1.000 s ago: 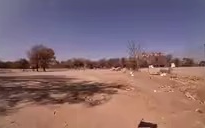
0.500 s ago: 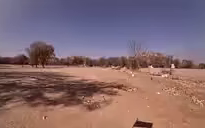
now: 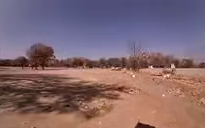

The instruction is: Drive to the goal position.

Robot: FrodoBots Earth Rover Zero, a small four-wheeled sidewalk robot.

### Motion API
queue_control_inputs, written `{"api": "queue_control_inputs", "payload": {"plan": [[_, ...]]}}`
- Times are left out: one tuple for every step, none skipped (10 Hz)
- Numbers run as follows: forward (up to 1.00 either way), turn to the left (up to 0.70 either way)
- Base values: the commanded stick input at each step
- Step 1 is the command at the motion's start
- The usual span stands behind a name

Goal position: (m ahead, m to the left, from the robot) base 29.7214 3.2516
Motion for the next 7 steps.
{"api": "queue_control_inputs", "payload": {"plan": [[0.5,0.0],[0.5,0.0],[0.5,0.0],[0.5,0.0],[0.5,0.0],[0.5,0.0],[0.5,0.0]]}}
